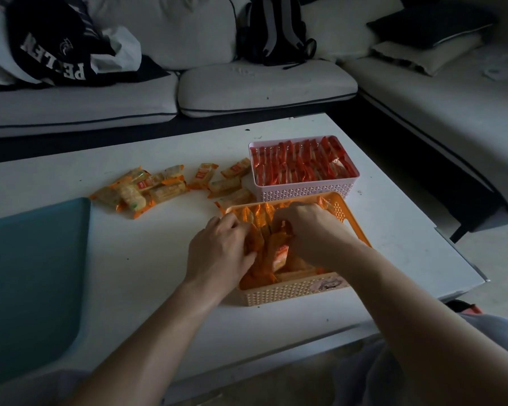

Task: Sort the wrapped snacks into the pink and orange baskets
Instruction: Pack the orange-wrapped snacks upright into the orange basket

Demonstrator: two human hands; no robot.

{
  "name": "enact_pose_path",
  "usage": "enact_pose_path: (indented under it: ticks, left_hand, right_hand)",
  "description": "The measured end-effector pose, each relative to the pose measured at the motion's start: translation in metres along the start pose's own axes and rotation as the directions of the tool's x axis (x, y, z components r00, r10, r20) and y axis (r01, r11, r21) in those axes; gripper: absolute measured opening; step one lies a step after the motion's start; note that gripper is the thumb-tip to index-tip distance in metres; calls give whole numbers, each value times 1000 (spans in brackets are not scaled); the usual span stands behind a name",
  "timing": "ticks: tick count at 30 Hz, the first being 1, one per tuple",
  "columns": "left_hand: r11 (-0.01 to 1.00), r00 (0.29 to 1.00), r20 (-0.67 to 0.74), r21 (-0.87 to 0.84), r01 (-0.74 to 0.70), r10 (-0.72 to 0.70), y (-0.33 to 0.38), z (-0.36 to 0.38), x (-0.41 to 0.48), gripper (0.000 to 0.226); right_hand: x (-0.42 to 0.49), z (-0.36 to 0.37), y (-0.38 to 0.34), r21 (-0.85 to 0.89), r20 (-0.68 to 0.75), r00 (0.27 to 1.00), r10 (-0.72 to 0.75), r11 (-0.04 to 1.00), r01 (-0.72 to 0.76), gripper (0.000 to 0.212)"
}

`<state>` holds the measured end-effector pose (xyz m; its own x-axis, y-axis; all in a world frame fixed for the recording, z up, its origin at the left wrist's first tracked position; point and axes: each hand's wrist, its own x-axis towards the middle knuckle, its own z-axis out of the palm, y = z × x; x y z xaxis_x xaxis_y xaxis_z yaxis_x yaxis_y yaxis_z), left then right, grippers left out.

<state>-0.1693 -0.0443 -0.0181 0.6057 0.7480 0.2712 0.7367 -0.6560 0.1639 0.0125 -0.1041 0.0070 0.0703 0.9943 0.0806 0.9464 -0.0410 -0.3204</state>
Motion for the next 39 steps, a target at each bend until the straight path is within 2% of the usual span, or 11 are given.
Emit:
enact_pose_path:
  ticks: [5,8,10,12,16,19,22,25,28,34,39]
  left_hand:
    - [999,998,58,-46,13,-11,-2,-1,1,27]
    - [998,989,145,-65,25,-15,-6,-3,3,41]
    - [999,989,145,-46,15,-8,-9,-4,3,48]
    - [1000,994,112,-22,-7,10,-6,-4,1,45]
    - [999,997,77,31,-30,28,2,-3,-1,41]
    - [1000,997,71,9,-23,23,3,-5,-3,38]
    - [996,994,77,-58,-67,72,6,-10,-2,44]
    - [980,980,68,-85,-179,185,17,-14,4,44]
    - [967,963,92,-30,-252,254,28,-10,12,40]
    - [981,978,82,20,-194,191,26,-2,17,31]
    - [989,983,104,2,-150,149,24,-2,17,32]
  right_hand:
    - [-5,16,-7,-7,-3,997,-76,997,76,34]
    - [-3,22,-8,49,43,997,-62,997,59,42]
    - [-1,19,-7,93,74,996,-53,995,46,44]
    - [1,13,-5,132,110,993,-44,991,29,45]
    - [-3,-9,6,147,64,997,40,988,-49,24]
    - [-12,-7,18,20,223,974,44,999,-50,14]
    - [-18,11,23,-50,399,916,46,998,-29,19]
    - [-12,15,26,-41,422,906,44,999,-30,20]
    - [-8,15,29,-28,437,899,28,999,-17,18]
    - [-4,16,31,-47,487,872,37,999,-17,16]
    - [-9,-10,35,33,486,874,-7,999,-10,34]
